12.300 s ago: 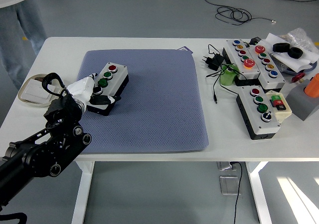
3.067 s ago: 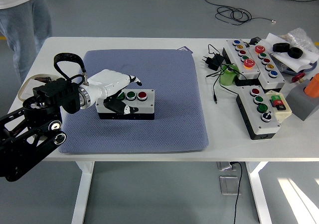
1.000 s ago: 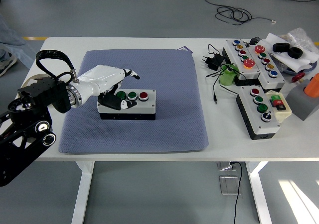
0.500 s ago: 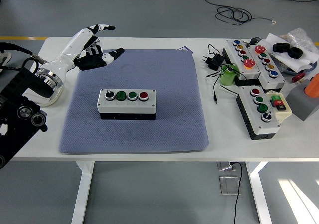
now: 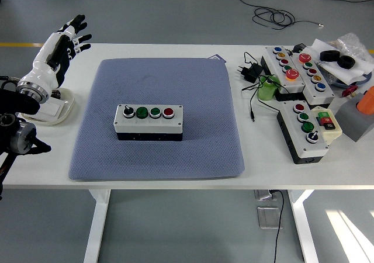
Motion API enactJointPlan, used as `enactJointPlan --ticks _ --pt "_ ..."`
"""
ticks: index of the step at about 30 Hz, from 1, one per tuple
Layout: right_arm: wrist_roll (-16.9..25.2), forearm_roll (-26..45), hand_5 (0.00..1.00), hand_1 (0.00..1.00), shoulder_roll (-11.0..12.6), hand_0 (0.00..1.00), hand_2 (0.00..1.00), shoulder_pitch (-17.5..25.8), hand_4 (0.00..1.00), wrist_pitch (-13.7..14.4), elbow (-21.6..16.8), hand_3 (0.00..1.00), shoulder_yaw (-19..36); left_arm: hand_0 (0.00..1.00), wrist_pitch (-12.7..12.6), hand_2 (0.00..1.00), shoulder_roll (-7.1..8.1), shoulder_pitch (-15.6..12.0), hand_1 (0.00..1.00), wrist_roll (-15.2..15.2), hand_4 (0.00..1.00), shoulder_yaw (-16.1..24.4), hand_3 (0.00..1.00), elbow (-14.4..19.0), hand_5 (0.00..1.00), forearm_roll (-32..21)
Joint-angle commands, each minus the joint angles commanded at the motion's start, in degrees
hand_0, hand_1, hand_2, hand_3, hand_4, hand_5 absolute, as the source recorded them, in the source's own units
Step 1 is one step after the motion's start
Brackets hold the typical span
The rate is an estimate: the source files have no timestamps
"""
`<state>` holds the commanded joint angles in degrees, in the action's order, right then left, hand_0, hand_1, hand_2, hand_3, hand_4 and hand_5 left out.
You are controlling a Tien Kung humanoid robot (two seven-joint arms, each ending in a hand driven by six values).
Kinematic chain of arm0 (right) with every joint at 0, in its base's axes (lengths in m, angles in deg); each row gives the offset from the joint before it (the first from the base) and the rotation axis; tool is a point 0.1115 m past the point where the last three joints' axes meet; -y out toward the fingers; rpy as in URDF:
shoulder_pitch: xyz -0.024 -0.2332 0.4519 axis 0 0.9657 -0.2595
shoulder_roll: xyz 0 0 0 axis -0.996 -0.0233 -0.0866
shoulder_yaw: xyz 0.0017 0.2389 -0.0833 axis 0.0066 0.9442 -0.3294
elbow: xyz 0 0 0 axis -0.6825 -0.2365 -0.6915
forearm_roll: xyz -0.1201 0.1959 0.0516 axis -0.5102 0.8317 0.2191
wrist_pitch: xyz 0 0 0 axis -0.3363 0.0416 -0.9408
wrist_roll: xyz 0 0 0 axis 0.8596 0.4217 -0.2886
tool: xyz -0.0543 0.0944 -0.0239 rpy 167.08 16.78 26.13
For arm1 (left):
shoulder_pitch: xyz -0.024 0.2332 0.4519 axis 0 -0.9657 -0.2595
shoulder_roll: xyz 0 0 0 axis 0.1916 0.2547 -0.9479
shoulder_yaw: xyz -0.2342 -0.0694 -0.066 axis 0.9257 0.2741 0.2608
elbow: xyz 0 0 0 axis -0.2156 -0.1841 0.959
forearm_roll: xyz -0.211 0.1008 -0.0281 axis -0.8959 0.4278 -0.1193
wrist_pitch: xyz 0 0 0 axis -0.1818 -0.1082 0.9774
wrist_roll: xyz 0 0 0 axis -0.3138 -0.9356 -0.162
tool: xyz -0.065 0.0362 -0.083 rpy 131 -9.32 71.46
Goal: Pick up the button,place it on the desk,press the button,press the button
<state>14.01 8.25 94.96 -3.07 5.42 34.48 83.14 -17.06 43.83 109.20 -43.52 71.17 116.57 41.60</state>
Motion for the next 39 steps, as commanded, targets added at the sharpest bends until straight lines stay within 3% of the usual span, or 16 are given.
enactJointPlan --ticks 6,8,28,39 --pt "-0.05 -0.13 0.479 0.797 -0.01 0.787 0.817 0.23 0.412 0.06 0.00 0.751 0.10 0.843 -0.64 0.949 0.41 -1.59 0.880 0.45 0.618 2.80 0.946 -0.77 0.998 -14.31" --pt "-0.09 -0.17 0.479 0.797 -0.02 0.787 0.817 0.31 0.412 0.11 0.00 0.751 0.12 0.834 -0.63 0.946 0.63 -2.19 0.875 0.48 0.616 3.39 0.934 -0.80 0.998 -16.21" --pt "0.34 0.00 0.479 0.797 -0.01 0.787 0.817 0.29 0.412 0.07 0.00 0.751 0.01 0.833 -0.76 0.935 0.91 -4.01 0.870 1.18 0.613 3.43 0.941 0.43 0.998 -15.61" --pt "0.35 0.38 0.479 0.797 -0.28 0.787 0.817 -0.48 0.412 -0.01 0.00 0.751 -0.87 0.826 0.56 0.903 0.34 -4.35 0.854 2.28 0.612 5.66 0.906 1.00 0.998 -10.53"
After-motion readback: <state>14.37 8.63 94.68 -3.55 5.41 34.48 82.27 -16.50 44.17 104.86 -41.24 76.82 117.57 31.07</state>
